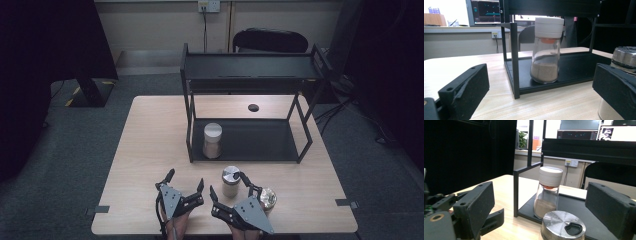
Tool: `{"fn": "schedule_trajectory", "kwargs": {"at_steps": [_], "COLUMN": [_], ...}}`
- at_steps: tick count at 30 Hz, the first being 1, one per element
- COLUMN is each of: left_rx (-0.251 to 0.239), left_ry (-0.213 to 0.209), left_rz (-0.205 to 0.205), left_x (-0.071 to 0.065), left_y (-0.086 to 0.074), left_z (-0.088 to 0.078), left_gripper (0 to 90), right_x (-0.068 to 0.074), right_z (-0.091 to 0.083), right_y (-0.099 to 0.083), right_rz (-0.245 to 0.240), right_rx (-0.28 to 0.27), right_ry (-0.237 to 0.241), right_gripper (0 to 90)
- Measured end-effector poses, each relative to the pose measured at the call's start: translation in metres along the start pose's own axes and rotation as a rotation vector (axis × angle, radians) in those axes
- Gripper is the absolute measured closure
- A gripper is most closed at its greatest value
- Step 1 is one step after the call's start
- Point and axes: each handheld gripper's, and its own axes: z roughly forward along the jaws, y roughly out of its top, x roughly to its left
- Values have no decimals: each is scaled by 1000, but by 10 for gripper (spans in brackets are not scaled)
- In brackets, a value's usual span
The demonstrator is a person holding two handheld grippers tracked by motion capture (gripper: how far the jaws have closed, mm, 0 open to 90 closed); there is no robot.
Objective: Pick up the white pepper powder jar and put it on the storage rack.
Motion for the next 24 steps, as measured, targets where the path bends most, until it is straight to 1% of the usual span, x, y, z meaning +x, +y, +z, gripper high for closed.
{"fn": "schedule_trajectory", "kwargs": {"at_steps": [3,8,9,17,19,22,24], "left_rx": [-1,-1,-1,-1,-1,-1,-1], "left_ry": [-1,-2,-3,-5,-5,-5,-5], "left_rz": [-2,-2,-2,-2,-2,-1,-2], "left_x": [0,0,0,0,1,1,1], "left_y": [0,0,0,0,0,0,0], "left_z": [0,0,0,0,0,0,0], "left_gripper": [2,2,2,2,2,2,2], "right_x": [6,13,13,20,23,26,26], "right_z": [6,13,13,18,21,24,25], "right_y": [2,-1,-1,-6,-6,-6,-6], "right_rz": [-21,-26,-26,-16,-17,-3,1], "right_rx": [22,43,43,54,70,89,100], "right_ry": [-25,-55,-55,-114,-135,-163,-171], "right_gripper": [84,94,94,127,140,142,143]}}
